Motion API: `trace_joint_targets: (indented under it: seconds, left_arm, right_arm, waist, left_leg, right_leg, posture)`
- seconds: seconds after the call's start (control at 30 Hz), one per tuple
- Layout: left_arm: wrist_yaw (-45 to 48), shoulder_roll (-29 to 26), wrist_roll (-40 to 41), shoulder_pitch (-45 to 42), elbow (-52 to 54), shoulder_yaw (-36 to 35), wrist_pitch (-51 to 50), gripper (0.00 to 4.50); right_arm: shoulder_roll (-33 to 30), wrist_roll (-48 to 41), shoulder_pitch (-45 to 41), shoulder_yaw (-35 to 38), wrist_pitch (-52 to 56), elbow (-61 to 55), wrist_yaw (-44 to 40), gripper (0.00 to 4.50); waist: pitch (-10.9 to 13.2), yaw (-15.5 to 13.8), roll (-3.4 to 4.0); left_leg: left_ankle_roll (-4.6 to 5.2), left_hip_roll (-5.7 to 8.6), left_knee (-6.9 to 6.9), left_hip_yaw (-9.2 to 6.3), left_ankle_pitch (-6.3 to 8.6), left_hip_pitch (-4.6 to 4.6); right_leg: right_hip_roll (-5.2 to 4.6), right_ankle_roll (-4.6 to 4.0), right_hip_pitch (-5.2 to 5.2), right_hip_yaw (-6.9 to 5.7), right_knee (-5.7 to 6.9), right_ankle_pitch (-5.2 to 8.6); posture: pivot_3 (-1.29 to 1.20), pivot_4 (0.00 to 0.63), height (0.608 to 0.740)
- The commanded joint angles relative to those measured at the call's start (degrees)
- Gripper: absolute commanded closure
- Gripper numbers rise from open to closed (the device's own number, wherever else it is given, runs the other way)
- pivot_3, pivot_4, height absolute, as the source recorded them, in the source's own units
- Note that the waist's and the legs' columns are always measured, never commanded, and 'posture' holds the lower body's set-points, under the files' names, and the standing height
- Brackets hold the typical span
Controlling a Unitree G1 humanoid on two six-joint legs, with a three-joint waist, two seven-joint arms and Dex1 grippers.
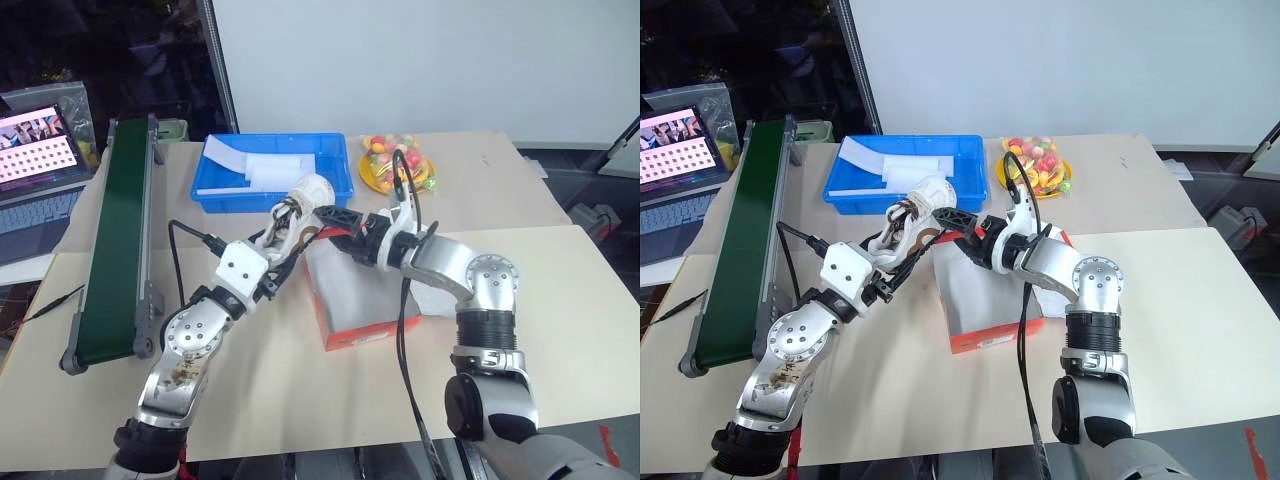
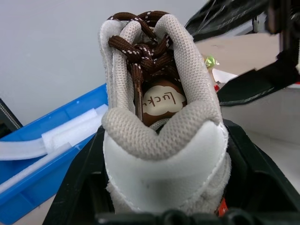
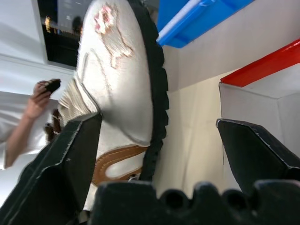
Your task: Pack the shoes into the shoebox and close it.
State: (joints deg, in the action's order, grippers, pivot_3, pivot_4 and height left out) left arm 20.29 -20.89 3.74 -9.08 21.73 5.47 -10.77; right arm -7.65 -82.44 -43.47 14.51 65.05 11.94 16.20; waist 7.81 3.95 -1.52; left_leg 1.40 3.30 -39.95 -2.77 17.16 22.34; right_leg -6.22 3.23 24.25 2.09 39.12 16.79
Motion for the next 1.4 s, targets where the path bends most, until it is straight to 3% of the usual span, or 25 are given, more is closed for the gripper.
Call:
trace_joint_targets:
  seconds: [0.03,0.47,0.57,0.87,1.0,1.2,1.3,1.4]
  left_arm:
    - [1.2,0.4,0.8,-2.1,1.9,-0.2,1.1,1.77]
    - [3.9,1.9,2.8,-3.8,0.8,0.3,-0.6,1.77]
    - [4.0,1.9,2.7,-4.0,0.6,0.2,-0.6,1.79]
    - [4.1,1.5,1.7,-4.3,-0.3,0.8,-1.0,1.79]
    - [4.3,1.2,1.5,-4.3,-0.5,0.9,-0.7,1.79]
    - [4.7,0.6,0.6,-4.8,-0.6,1.4,0.0,0.08]
    - [4.7,0.7,0.2,-4.5,-0.4,1.4,0.2,0.08]
    - [4.0,0.8,-0.3,-4.0,-0.4,1.0,0.6,0.08]
  right_arm:
    - [1.0,2.5,-0.8,-0.6,-1.3,-0.7,-2.3,0.00]
    - [14.5,-0.4,-4.3,2.4,-7.6,-2.2,-0.3,0.00]
    - [14.6,-0.1,-3.9,2.0,-7.8,-3.2,0.0,0.71]
    - [14.0,0.8,-3.9,1.1,-7.7,-4.7,0.0,3.46]
    - [14.2,0.6,-4.1,1.3,-8.2,-5.2,0.3,3.46]
    - [14.2,0.3,-3.4,2.2,-9.3,-5.7,1.2,3.51]
    - [14.0,1.4,-3.6,3.4,-12.1,-6.4,1.1,3.51]
    - [9.1,11.6,-5.0,3.7,-19.8,-7.5,-1.1,3.51]
  waist:
    - [0.0,0.0,0.00]
    - [0.0,-0.2,0.03]
    - [0.0,-0.1,0.03]
    - [0.0,0.1,0.04]
    - [0.0,0.1,0.04]
    - [0.0,0.1,0.04]
    - [0.0,0.1,0.04]
    - [0.0,0.0,0.04]
  left_leg:
    - [0.00,0.00,0.00,0.00,0.00,0.00]
    - [-0.03,0.04,0.00,-0.07,-0.01,-0.01]
    - [-0.03,0.06,-0.01,-0.09,-0.01,-0.01]
    - [-0.03,0.02,0.00,-0.04,-0.02,-0.02]
    - [-0.03,0.03,0.00,-0.05,-0.02,-0.02]
    - [-0.03,0.03,0.00,-0.04,-0.02,-0.02]
    - [-0.03,0.03,0.00,-0.05,-0.02,-0.02]
    - [-0.03,0.03,0.01,-0.04,-0.02,-0.02]
  right_leg:
    - [0.00,0.00,0.00,0.00,0.00,0.00]
    - [0.00,0.01,0.04,-0.03,0.06,-0.01]
    - [-0.01,0.02,0.04,-0.03,0.06,-0.01]
    - [0.02,0.02,0.05,-0.02,0.06,-0.01]
    - [0.01,0.02,0.04,-0.01,0.06,-0.01]
    - [0.01,0.02,0.04,-0.01,0.06,-0.01]
    - [0.01,0.02,0.04,-0.01,0.06,-0.01]
    - [0.02,0.02,0.06,-0.01,0.06,-0.01]
  posture:
    - [0.00,0.150,0.724]
    - [0.00,0.150,0.724]
    - [0.00,0.150,0.724]
    - [0.00,0.150,0.724]
    - [0.00,0.150,0.724]
    - [0.00,0.150,0.724]
    - [0.00,0.150,0.724]
    - [0.00,0.150,0.724]
